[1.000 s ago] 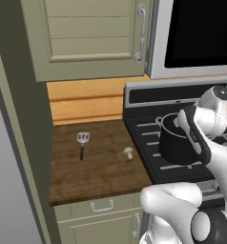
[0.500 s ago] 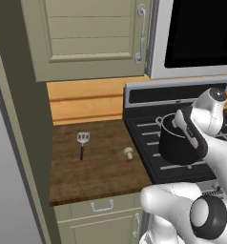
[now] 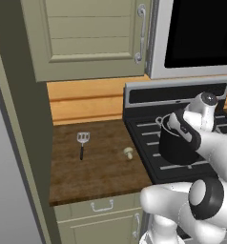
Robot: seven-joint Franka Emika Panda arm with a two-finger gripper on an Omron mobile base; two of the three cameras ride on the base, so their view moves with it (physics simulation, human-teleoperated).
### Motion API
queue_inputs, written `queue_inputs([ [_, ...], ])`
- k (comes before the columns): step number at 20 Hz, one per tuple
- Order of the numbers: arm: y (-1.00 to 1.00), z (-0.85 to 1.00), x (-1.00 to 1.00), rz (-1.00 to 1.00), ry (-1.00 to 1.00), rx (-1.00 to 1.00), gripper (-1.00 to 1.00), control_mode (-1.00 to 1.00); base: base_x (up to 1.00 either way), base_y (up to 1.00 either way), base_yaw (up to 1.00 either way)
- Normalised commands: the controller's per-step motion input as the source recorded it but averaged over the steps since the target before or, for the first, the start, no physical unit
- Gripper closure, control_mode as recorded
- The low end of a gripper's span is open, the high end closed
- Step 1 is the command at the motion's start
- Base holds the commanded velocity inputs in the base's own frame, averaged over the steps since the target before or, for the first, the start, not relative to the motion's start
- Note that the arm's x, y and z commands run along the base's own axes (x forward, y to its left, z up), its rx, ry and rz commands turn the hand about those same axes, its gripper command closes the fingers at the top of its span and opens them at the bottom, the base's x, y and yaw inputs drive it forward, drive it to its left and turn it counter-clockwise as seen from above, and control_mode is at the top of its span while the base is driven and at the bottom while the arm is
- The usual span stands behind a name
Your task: Put the mushroom and squash in the pot. Retrieve the spatula and lightly stir the vegetables in the pot.
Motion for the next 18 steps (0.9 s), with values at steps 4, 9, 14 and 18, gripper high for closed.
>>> queue_inputs([
  [4, 0.00, -0.10, -0.02, 0.00, 0.00, 0.00, -1.00, -1.00, 0.00, 0.00, 0.00],
  [9, 0.00, -0.01, -0.03, -0.01, 0.00, 0.00, -1.00, -1.00, 0.00, 0.00, 0.00],
  [14, 0.00, 0.13, -0.04, 0.00, 0.00, 0.00, -1.00, -1.00, 0.00, 0.00, 0.00],
  [18, 0.00, 0.58, -0.35, 0.00, -0.04, 0.00, -1.00, -1.00, 0.00, 0.00, 0.00],
])
